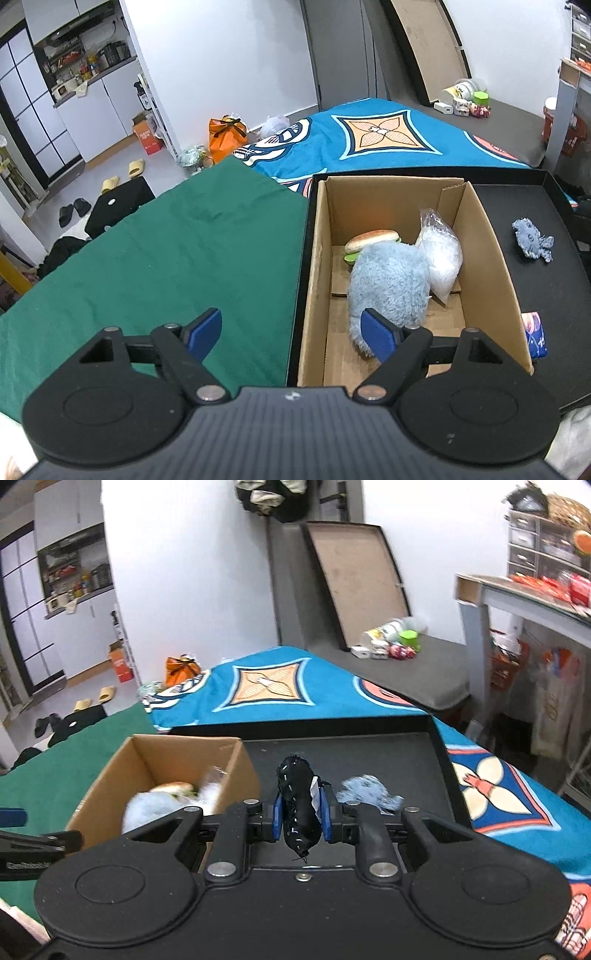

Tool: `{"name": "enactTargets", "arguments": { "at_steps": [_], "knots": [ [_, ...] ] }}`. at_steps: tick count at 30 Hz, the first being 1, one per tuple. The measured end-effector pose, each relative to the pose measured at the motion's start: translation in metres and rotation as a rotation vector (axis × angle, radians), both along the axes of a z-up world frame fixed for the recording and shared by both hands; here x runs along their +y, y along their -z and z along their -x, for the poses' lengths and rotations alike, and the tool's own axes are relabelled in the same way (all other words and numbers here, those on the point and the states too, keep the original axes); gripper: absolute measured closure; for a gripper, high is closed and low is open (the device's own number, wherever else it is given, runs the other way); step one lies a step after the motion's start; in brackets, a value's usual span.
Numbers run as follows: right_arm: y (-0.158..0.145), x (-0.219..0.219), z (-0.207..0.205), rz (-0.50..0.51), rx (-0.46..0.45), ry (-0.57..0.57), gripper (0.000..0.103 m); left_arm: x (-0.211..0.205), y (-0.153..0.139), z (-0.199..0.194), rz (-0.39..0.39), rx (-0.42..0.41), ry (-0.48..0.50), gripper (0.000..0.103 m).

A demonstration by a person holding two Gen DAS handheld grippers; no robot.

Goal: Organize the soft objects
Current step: 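Carry the black pouch with the right gripper and release it into the box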

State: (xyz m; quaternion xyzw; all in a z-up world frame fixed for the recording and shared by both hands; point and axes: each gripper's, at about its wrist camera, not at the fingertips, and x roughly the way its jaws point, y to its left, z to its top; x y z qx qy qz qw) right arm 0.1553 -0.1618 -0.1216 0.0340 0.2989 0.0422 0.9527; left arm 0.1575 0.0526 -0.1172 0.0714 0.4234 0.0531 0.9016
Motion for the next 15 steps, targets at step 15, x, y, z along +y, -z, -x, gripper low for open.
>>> {"name": "enactTargets", "arguments": {
  "at_steps": [15],
  "knots": [
    [-0.009, 0.053, -0.007, -0.007, 0.031, -0.123, 0.083, 0.013, 0.011, -0.008, 0.084, 0.061, 0.000, 0.050]
  ]
}}
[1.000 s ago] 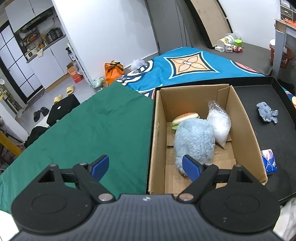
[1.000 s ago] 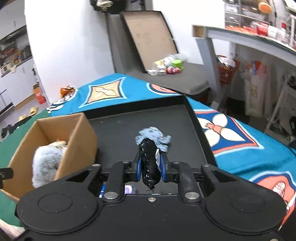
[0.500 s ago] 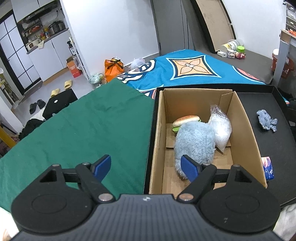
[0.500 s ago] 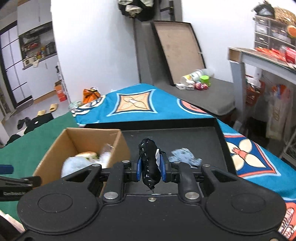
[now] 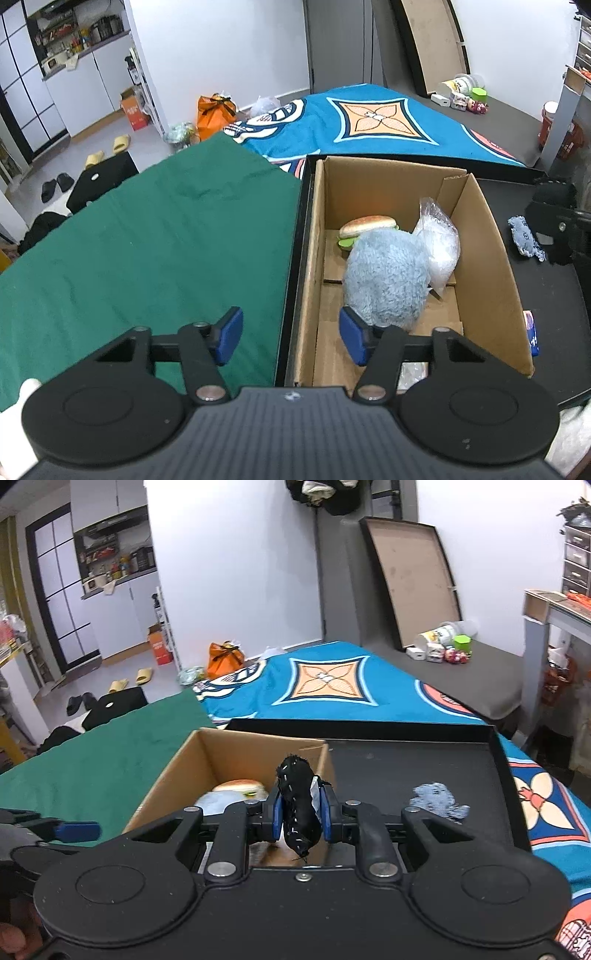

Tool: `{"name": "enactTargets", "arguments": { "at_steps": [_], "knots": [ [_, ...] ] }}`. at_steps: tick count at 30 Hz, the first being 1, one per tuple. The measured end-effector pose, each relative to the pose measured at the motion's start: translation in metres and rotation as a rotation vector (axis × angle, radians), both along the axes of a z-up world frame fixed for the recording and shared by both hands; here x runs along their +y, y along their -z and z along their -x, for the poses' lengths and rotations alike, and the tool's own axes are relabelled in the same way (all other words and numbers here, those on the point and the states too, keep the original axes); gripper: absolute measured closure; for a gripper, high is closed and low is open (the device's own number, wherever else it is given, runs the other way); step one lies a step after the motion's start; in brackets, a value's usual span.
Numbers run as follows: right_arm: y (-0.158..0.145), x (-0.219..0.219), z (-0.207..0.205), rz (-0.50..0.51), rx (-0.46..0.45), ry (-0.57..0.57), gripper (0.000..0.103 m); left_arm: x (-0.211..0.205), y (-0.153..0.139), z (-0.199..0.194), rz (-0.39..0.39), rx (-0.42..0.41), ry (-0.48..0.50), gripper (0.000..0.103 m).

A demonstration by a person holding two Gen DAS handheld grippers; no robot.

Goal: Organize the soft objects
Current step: 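Carry the black pouch with the right gripper and release it into the box, then reach the right gripper to the blue tissue pack and grasp it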

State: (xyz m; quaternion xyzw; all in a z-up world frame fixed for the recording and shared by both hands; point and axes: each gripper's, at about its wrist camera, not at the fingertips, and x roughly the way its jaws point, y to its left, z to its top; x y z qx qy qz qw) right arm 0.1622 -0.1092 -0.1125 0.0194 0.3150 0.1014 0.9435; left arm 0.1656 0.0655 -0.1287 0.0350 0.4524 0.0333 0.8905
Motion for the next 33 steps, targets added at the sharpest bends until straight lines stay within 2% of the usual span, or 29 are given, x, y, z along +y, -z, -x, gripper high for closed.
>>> {"name": "enactTargets", "arguments": {
  "at_steps": [2, 4, 6, 8, 9, 10, 13, 22, 33],
  "knots": [
    [0.000, 0.006, 0.000, -0.007, 0.009, -0.010, 0.083, 0.001, 0.001, 0.000, 0.008, 0.003, 0.002, 0.053],
    [0.002, 0.010, 0.001, -0.025, 0.026, -0.020, 0.082, 0.002, 0.003, -0.001, 0.013, 0.016, 0.002, 0.062],
    [0.004, 0.014, 0.003, -0.042, 0.045, -0.040, 0.080, 0.005, 0.005, -0.003, 0.030, 0.033, -0.001, 0.077],
    [0.006, 0.017, 0.005, -0.056, 0.070, -0.049, 0.066, 0.008, 0.006, -0.003, 0.055, 0.035, -0.004, 0.083],
    [0.006, 0.016, 0.007, -0.064, 0.071, -0.050, 0.052, 0.009, 0.005, -0.003, 0.068, 0.033, -0.002, 0.085],
    [0.005, 0.016, 0.010, -0.064, 0.065, -0.051, 0.046, 0.010, 0.005, -0.002, 0.079, 0.031, 0.002, 0.087],
    [0.005, 0.015, 0.016, -0.040, 0.055, -0.056, 0.039, 0.010, 0.004, 0.000, 0.082, 0.025, 0.006, 0.088],
    [0.010, -0.012, 0.020, -0.060, 0.081, 0.009, 0.037, 0.010, 0.002, 0.002, 0.092, 0.008, 0.015, 0.093],
    [0.030, -0.045, 0.031, -0.090, 0.120, 0.074, 0.037, 0.004, -0.001, 0.006, 0.046, -0.003, 0.026, 0.092]
  ]
}}
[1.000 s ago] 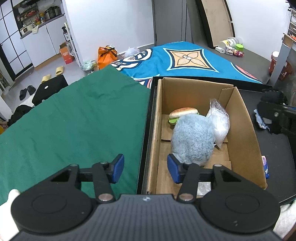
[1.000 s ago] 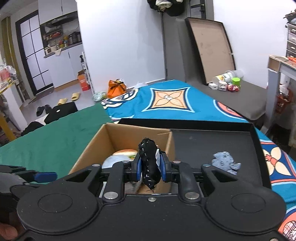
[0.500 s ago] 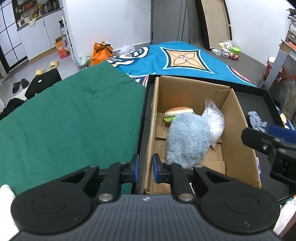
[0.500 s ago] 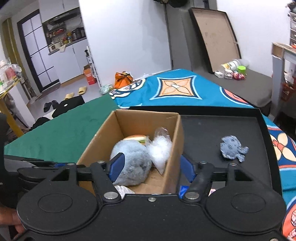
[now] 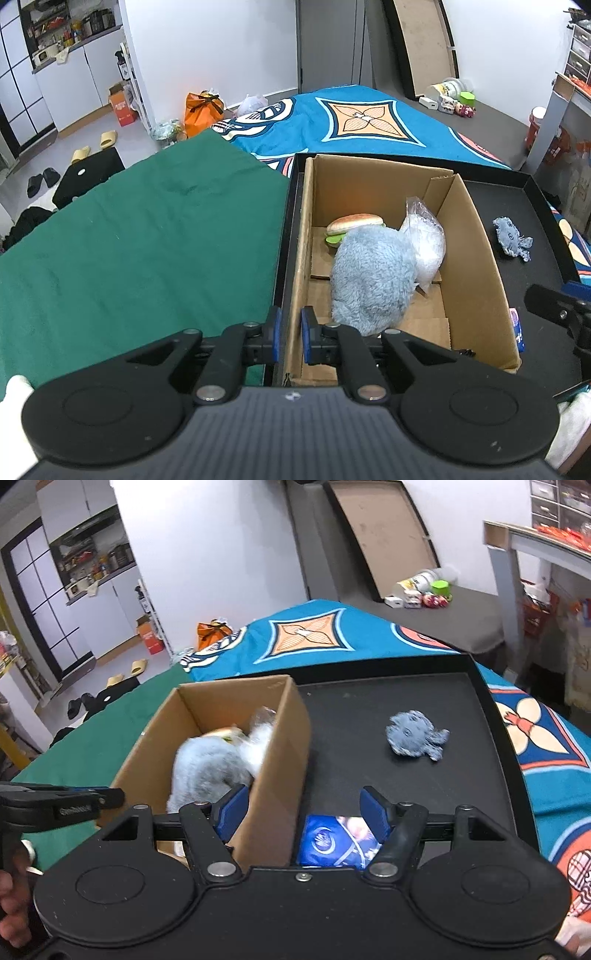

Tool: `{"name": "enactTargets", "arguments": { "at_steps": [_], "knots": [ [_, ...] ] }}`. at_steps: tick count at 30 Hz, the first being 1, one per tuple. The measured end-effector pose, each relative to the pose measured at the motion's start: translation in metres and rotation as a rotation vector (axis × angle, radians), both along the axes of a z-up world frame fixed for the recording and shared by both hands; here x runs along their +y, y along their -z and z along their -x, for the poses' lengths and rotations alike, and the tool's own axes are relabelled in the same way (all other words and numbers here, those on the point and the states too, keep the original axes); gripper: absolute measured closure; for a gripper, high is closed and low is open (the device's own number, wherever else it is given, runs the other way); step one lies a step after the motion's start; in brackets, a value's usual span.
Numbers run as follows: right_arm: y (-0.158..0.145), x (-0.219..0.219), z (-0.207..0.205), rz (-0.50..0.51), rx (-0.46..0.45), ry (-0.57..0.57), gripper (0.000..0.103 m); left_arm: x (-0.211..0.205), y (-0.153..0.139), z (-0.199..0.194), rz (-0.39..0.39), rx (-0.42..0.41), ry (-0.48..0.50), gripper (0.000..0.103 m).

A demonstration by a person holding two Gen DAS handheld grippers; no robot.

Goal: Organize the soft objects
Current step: 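Reach the right gripper to the blue tissue pack and grasp it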

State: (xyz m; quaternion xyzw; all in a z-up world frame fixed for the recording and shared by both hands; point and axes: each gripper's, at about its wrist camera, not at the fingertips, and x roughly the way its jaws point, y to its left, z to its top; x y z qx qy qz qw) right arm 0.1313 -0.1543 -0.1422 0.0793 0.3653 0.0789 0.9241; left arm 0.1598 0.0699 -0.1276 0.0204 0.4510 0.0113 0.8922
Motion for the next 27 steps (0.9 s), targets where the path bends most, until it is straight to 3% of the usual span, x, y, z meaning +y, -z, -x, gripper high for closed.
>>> {"name": "enactTargets", "arguments": {
  "at_steps": [11, 22, 27],
  "knots": [
    [0.030, -0.018, -0.007, -0.032, 0.079, 0.027, 0.037, -0.009, -0.002, 0.001, -0.075, -0.013, -0.001, 0.085],
    [0.061, -0.030, -0.017, -0.087, 0.170, 0.055, 0.036, -0.019, -0.001, -0.001, -0.142, -0.019, 0.014, 0.053],
    [0.069, -0.029, -0.024, -0.083, 0.183, 0.060, 0.036, -0.026, 0.001, -0.002, -0.177, -0.016, 0.022, 0.047]
  ]
}}
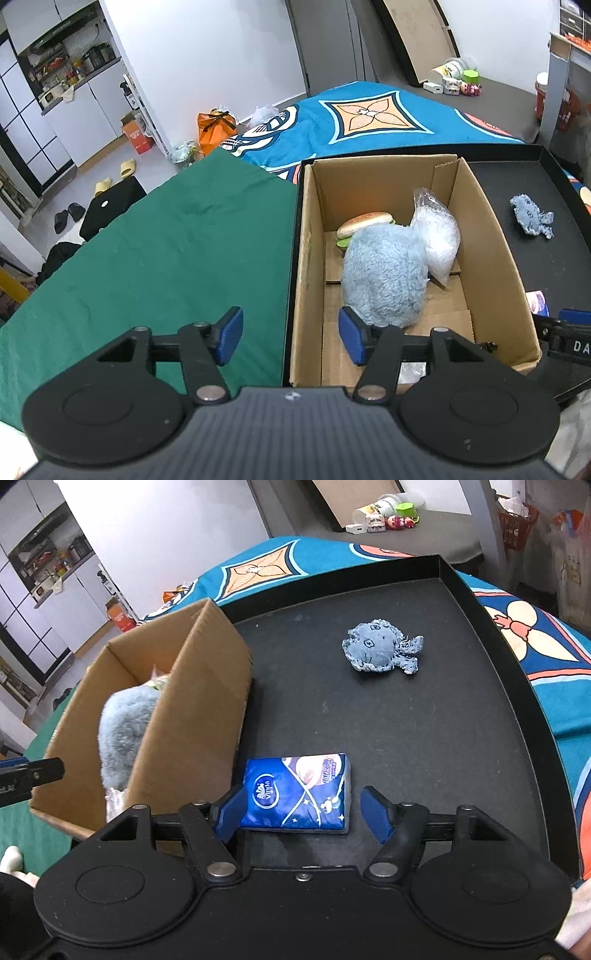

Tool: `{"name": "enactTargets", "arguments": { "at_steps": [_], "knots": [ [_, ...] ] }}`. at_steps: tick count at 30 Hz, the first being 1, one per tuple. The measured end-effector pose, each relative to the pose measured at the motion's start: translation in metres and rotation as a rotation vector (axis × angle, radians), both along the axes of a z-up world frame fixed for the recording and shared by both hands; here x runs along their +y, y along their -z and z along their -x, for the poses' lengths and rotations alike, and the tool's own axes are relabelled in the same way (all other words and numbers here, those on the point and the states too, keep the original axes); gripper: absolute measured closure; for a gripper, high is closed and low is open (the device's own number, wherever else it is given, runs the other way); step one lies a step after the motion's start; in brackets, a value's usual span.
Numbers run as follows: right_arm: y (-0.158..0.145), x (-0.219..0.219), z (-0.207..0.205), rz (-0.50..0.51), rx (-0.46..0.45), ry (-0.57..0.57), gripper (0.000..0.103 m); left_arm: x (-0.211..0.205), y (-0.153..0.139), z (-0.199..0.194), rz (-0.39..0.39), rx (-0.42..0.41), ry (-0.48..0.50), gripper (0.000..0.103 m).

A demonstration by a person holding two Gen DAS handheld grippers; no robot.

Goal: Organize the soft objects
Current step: 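Reach the right gripper to the blue tissue pack and grasp it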

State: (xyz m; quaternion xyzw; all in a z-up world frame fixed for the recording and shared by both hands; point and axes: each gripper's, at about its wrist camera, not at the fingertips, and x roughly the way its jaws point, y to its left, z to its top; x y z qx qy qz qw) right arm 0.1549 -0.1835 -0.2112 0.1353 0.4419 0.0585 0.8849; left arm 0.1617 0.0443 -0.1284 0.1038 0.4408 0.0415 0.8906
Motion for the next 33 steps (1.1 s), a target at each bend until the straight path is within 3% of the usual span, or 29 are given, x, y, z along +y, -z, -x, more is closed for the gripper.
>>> {"name": "enactTargets", "arguments": {
  "at_steps": [9, 13, 18, 22, 25, 32, 33],
  "knots": [
    [0.009, -0.003, -0.005, 0.076, -0.008, 0.005, 0.040, -0.006, 0.005, -0.003, -0.041, 0.020, 0.006, 0.047],
    [0.005, -0.013, -0.003, 0.118, -0.024, 0.052, 0.053, -0.009, 0.005, -0.005, -0.058, 0.027, 0.007, 0.047],
    [0.002, -0.019, -0.003, 0.137, -0.024, 0.083, 0.054, -0.013, 0.006, -0.005, -0.074, 0.027, 0.011, 0.047],
    [0.001, -0.030, -0.006, 0.084, -0.011, 0.133, 0.049, -0.014, 0.006, -0.003, -0.082, 0.023, 0.014, 0.047],
    [-0.003, -0.033, -0.005, 0.064, -0.028, 0.147, 0.030, -0.013, 0.006, -0.002, -0.081, 0.022, 0.013, 0.047],
    [0.000, -0.018, -0.007, 0.074, -0.028, 0.079, 0.021, -0.013, 0.005, -0.002, -0.084, 0.023, 0.015, 0.046],
    [0.002, -0.015, -0.007, 0.075, -0.023, 0.069, 0.019, -0.013, 0.006, -0.002, -0.085, 0.024, 0.014, 0.041]
  ]
}}
